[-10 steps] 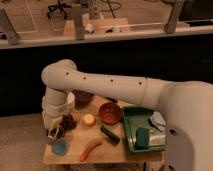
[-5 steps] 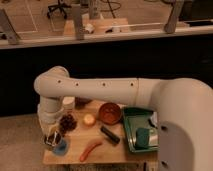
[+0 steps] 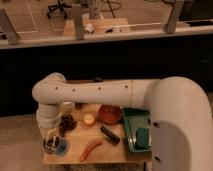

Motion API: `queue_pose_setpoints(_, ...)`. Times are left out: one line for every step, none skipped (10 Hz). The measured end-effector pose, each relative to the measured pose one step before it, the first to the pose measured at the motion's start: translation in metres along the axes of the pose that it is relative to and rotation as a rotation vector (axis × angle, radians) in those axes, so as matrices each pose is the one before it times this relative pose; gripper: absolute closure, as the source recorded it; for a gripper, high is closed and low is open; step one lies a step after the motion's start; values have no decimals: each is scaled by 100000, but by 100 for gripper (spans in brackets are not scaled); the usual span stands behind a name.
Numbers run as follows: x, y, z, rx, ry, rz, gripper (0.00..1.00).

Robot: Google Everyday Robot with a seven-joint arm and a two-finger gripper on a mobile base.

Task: Stack cups on top of each other

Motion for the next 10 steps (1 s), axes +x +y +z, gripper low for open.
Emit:
queue_pose_setpoints(197,-97,734,-308,191,39,91)
queue_pose_setpoints(342,-58,711,-264,193,23,91)
queue_pose_setpoints(444,-93,541,-46,215,218,91)
queue_pose_setpoints(478,-124,290,72,140,-230,91)
queue_pose_setpoints(522,-141,82,168,236,-26,91)
queue_pose_setpoints(410,-118,31,55,224,-34,91)
queue_pose_setpoints(397,-130,-40,157,286,-73,91)
queue_pose_setpoints(423,-49,-95,39,467,-228,91)
queue_pose_setpoints(224,28,7,-71,384,-476,91)
queue_pose_setpoints(181,27,24,-77,521,-1165,91)
